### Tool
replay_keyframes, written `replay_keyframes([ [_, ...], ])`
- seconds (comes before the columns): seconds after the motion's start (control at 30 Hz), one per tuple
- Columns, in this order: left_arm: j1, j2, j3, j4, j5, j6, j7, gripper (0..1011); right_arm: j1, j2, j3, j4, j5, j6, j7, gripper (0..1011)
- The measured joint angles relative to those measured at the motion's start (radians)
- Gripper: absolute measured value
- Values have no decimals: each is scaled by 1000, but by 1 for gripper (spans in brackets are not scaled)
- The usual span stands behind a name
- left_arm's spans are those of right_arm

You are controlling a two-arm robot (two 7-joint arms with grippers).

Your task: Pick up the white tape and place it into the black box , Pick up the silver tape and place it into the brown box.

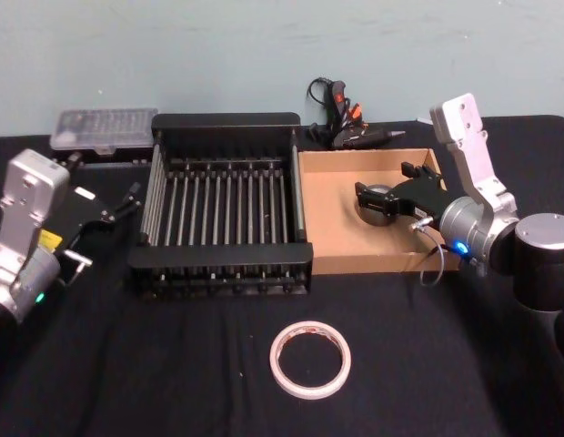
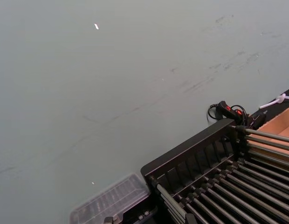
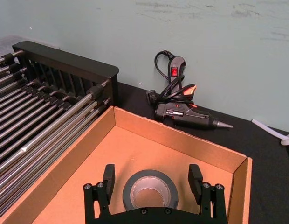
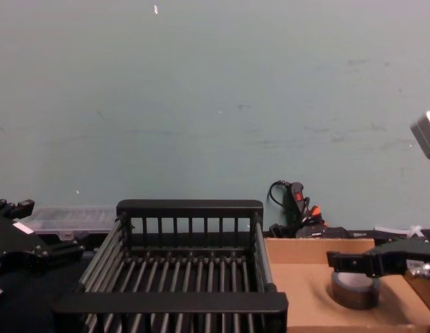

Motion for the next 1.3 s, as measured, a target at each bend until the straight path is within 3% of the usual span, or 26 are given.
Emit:
replay_keyframes([
  [0.27,0,0,0,0,0,0,0,1001,-2,1,1,-2,2,-1,2,1002],
  [0.57,0,0,0,0,0,0,0,1001,-37,24,16,-73,21,-24,23,1002],
  [0.9,0,0,0,0,0,0,0,1001,-115,86,23,-209,64,-58,76,1002],
  [1.3,0,0,0,0,0,0,0,1001,-251,189,19,-375,126,-94,146,1002],
])
